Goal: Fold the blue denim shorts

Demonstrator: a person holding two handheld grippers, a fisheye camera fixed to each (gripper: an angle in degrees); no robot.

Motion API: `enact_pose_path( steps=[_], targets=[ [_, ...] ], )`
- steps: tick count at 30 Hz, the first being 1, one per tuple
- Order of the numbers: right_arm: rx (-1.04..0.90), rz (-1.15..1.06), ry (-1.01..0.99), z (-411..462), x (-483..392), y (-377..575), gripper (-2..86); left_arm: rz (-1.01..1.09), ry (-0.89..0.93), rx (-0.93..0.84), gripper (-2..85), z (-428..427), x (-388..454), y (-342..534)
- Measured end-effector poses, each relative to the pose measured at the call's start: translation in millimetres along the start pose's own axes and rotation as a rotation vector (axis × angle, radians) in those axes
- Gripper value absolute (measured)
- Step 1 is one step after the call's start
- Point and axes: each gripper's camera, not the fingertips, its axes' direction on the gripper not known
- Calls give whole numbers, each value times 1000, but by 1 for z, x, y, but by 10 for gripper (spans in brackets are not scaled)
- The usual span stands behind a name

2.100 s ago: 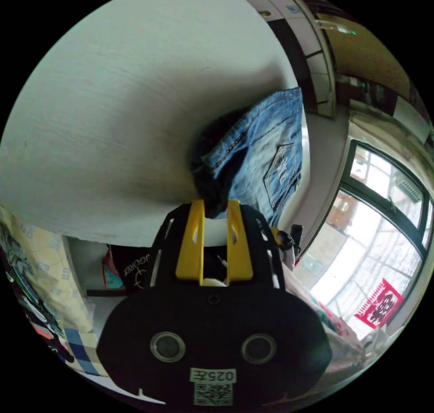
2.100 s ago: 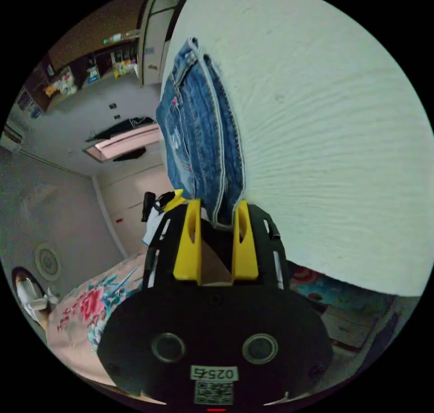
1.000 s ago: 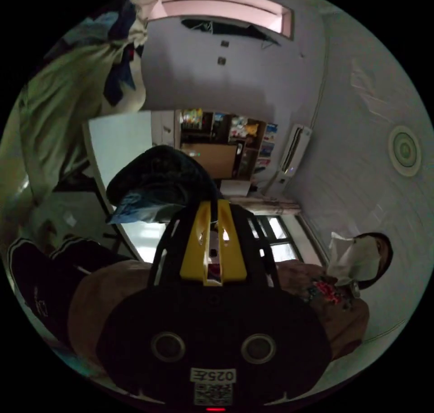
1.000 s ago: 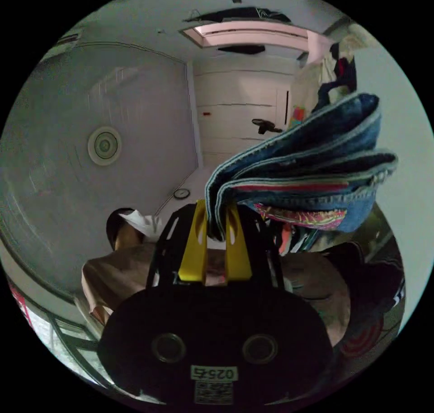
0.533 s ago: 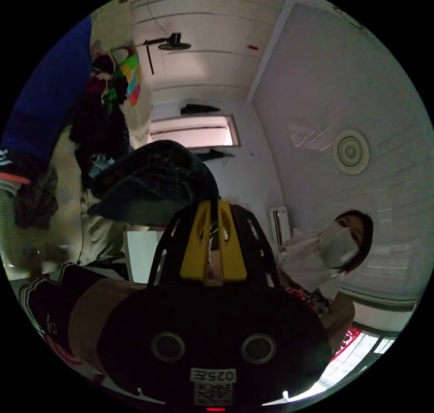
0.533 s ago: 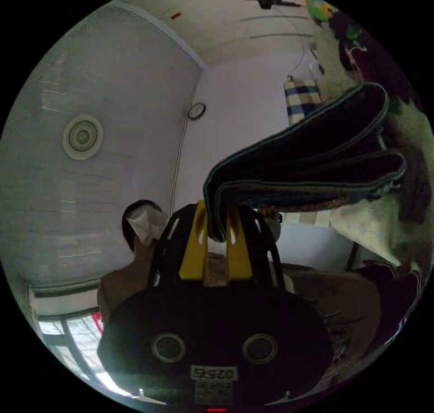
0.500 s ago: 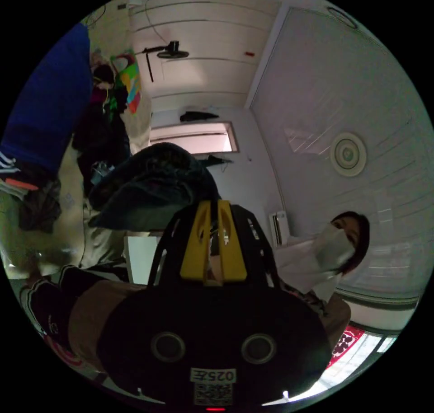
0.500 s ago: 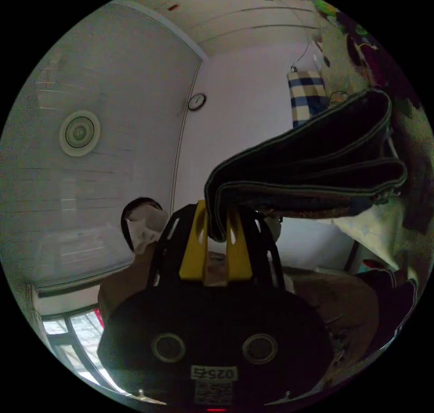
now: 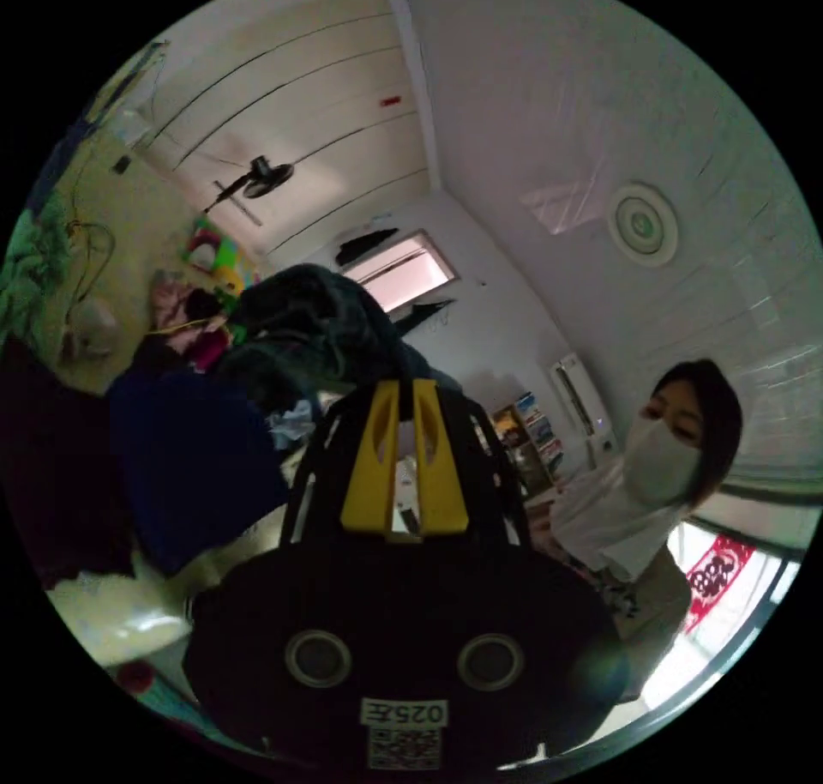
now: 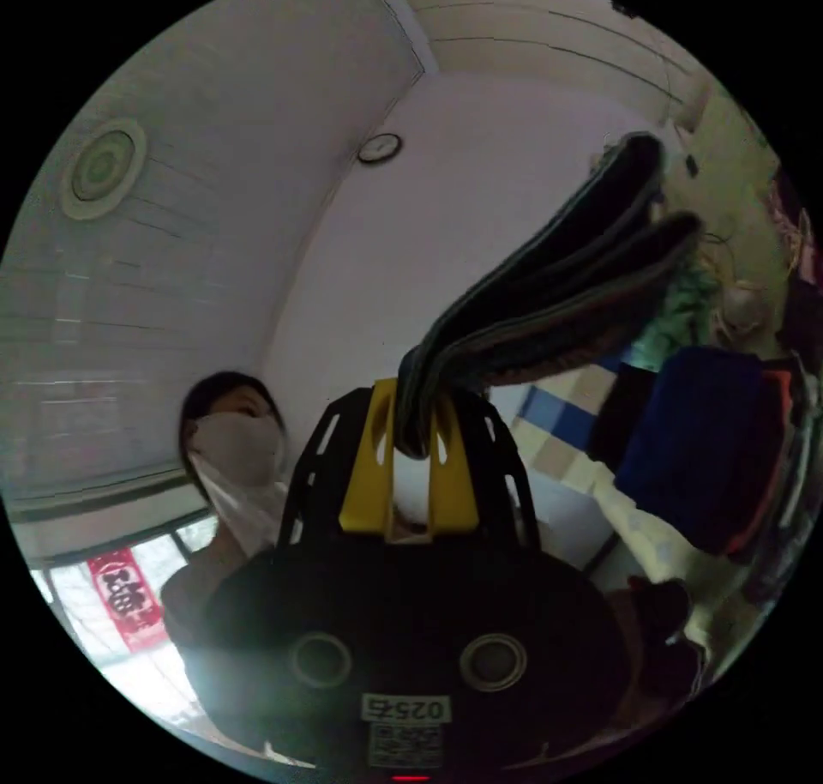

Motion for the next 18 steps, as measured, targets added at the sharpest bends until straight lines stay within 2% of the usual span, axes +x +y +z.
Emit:
enact_pose_path(
  steps=[2,4,5,7,10,13,18],
  targets=[
    [-25,99,324,42,33,14,58,-194,-195,-60,-12,-16,-64,25],
    [-48,196,546,72,73,28,58,-363,-308,-143,-12,-12,-127,51],
    [-75,277,674,90,104,37,58,-468,-324,-188,-12,-5,-166,72],
    [-123,380,784,111,146,51,56,-566,-328,-236,-12,9,-211,101],
    [-35,424,770,123,159,68,55,-605,-240,-168,-13,12,-235,129],
    [49,439,752,136,149,68,57,-557,-197,-144,-13,13,-222,137],
    [-55,359,970,196,131,53,58,-479,-397,-318,-12,42,-191,151]
  ],
)
